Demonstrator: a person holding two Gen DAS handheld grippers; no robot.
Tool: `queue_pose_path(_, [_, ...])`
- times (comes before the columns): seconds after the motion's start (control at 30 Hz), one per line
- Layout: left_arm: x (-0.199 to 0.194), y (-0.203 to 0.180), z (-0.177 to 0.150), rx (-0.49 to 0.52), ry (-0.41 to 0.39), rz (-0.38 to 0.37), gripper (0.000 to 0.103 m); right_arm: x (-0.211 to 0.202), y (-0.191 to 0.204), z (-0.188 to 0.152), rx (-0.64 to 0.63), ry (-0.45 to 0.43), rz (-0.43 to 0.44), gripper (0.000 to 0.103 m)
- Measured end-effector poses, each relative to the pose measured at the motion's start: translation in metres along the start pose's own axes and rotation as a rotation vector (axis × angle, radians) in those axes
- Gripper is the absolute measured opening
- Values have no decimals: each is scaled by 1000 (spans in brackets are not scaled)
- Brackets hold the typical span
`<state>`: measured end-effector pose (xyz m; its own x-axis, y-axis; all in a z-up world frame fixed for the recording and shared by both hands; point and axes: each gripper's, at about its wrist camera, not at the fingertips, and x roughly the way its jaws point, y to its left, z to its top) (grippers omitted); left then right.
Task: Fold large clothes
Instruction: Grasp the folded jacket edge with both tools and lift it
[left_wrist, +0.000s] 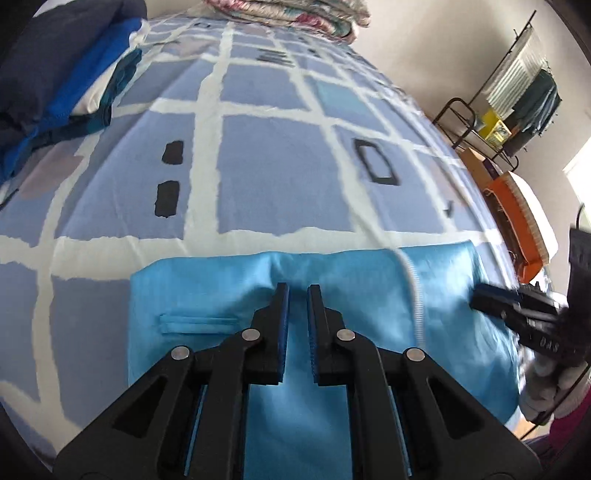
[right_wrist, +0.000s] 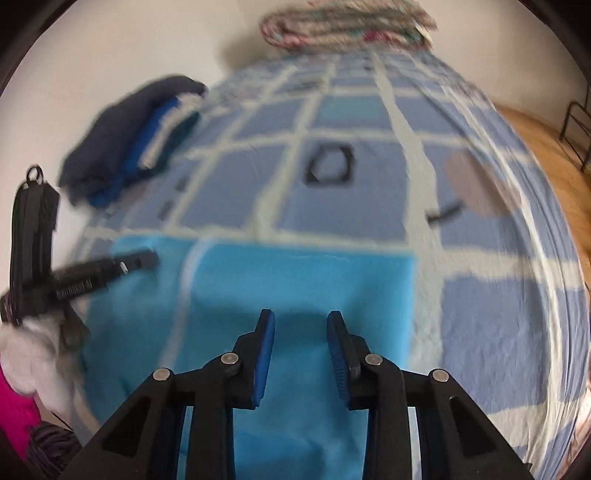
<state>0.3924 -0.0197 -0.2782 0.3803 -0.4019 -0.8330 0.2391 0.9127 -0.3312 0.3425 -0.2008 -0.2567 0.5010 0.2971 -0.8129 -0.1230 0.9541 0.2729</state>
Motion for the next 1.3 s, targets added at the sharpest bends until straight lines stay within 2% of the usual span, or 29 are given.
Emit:
queue_pose_path(0.1, [5,3,-2,10,-12,-11,8,6,-12,-11,10,29,2,18])
queue_pose_path(0.2, [-9,3,-3,-3,7,-17,8,-7,-12,-15,-27,29,-37,18])
queue_pose_path(0.33, [-49,8,-15,-29,-22,-40,8,-46,-21,-26,9,-25,57,21])
queue_pose_path(0.47, [-80,15,-48,-41,-20,-64,8,-67,-17,-52,-8,-30,127,22])
queue_pose_path(0.6, [-82,26,-84,-50,25,-35,8,-49,-5,-88,-67,56,76,22])
queue_pose_path(0.7, [-76,47,-113,-112,71,-10,8,-41,-5,-114,-67,100,48,22])
queue_pose_path(0.83, [-94,58,-129,-144,70,-54,8,-56,-10,-128,-46,103,85,22])
queue_pose_path(0.93, [-118,77,-131,-246,17,-129,9,-84,-23,-134,11,25,137,34])
queue_pose_path(0.97, [-124,86,-130,-296,4,-160,22,-93,-30,-134,36,-12,160,44])
queue_pose_path(1.0, [-127,92,-128,-334,-5,-177,46,-100,-38,-132,64,-51,174,57])
queue_pose_path(1.07, [-128,111,-125,-443,-38,-246,61,-104,-52,-128,122,-98,200,69])
queue_pose_path(1.17, [-114,132,-122,-573,-5,-372,61,-94,-70,-119,208,-85,303,69])
queue_pose_path(1.3, [-94,146,-120,-653,37,-402,61,-70,-76,-110,243,-38,352,67])
